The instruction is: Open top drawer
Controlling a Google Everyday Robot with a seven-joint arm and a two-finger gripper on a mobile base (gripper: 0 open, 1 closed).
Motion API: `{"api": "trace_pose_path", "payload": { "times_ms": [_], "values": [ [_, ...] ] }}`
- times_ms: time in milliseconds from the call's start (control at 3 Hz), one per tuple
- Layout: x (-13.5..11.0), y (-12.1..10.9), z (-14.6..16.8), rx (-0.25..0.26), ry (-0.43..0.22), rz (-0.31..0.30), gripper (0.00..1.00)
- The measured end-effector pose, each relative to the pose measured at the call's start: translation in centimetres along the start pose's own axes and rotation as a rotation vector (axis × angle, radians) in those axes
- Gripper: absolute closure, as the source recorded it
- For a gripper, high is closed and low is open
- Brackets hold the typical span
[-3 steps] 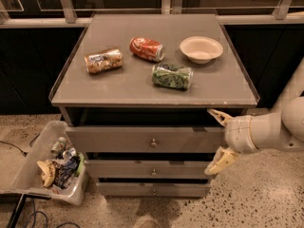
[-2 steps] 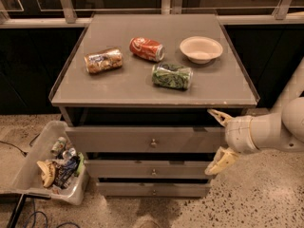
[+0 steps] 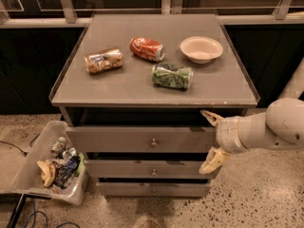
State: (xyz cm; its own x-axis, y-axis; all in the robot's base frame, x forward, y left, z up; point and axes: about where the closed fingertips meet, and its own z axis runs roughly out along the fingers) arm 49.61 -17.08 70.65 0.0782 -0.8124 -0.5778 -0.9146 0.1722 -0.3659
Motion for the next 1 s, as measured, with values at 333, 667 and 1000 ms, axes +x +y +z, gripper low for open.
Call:
{"api": "trace_pose_path", "payload": {
  "times_ms": [333,667,1000],
  "values": [
    [1.0,-1.0,1.5,0.008,0.032,-0.005,0.0],
    [2.5,-1.8,2.5,0.009,0.066,-0.003,0.0],
    [3.7,-1.5,3.1,-0.003,0.078,0.01,0.0]
  ]
}}
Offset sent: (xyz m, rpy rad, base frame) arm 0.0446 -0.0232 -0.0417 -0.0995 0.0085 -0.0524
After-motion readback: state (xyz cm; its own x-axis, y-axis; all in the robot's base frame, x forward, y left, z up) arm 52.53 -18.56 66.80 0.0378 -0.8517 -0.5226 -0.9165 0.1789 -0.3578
